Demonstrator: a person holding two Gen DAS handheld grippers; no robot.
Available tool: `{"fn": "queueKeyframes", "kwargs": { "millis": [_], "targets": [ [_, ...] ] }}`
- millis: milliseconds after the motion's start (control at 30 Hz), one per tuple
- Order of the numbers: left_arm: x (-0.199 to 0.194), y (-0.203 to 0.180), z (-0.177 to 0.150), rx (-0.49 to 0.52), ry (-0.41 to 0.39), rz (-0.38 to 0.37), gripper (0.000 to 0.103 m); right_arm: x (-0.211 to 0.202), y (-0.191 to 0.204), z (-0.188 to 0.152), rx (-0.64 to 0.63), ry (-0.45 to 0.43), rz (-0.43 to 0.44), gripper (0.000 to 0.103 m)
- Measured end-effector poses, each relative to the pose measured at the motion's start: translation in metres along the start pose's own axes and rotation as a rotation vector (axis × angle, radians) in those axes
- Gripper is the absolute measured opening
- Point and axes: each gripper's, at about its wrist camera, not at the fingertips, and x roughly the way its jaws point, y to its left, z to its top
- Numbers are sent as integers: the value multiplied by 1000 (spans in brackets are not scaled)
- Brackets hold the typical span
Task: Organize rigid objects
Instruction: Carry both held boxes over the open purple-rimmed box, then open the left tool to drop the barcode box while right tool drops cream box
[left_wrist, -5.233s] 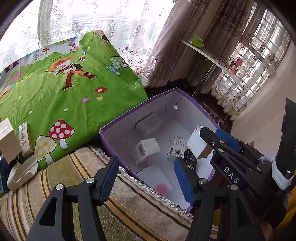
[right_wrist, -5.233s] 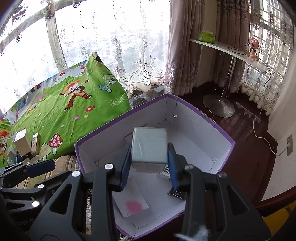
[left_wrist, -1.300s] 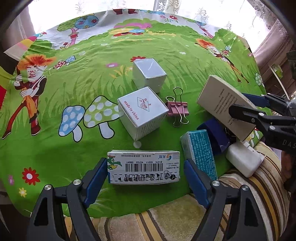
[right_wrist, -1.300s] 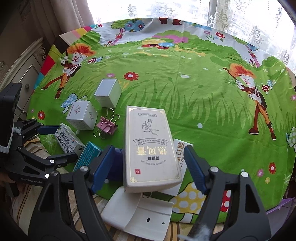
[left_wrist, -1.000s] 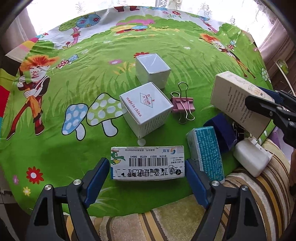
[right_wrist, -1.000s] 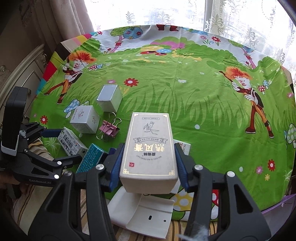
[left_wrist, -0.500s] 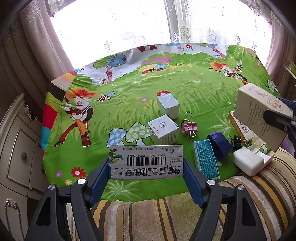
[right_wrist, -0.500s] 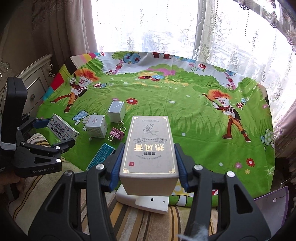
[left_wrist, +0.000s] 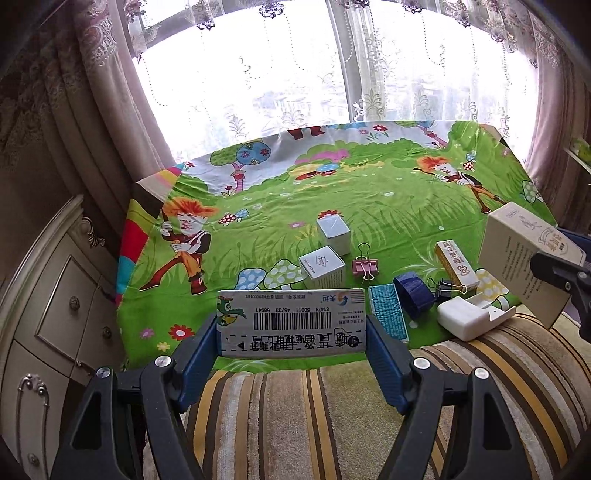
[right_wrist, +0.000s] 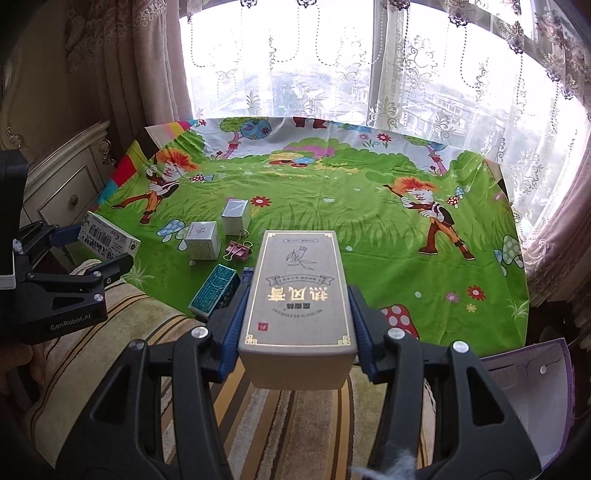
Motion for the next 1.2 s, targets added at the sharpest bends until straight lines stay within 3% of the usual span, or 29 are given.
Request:
{"fn": "queueKeyframes", "kwargs": {
  "millis": [267, 567, 733, 1033, 1200],
  "targets": [
    [-11, -24, 1, 47, 0, -56, 76, -22, -25, -20, 66, 12, -40, 55],
    [-25, -93, 8, 165, 6, -235, 76, -43, -73, -50, 164, 50, -117, 55],
    [-27, -132, 13, 188, 72, -405, 76, -56, -105, -70, 223, 71, -174, 55],
    [-52, -215, 17, 351, 62, -536, 76, -77, -159, -100, 321, 100, -305, 55],
    [-53, -249, 14, 404, 106, -601, 76, -89, -185, -116, 385, 110, -356, 55]
  ]
}}
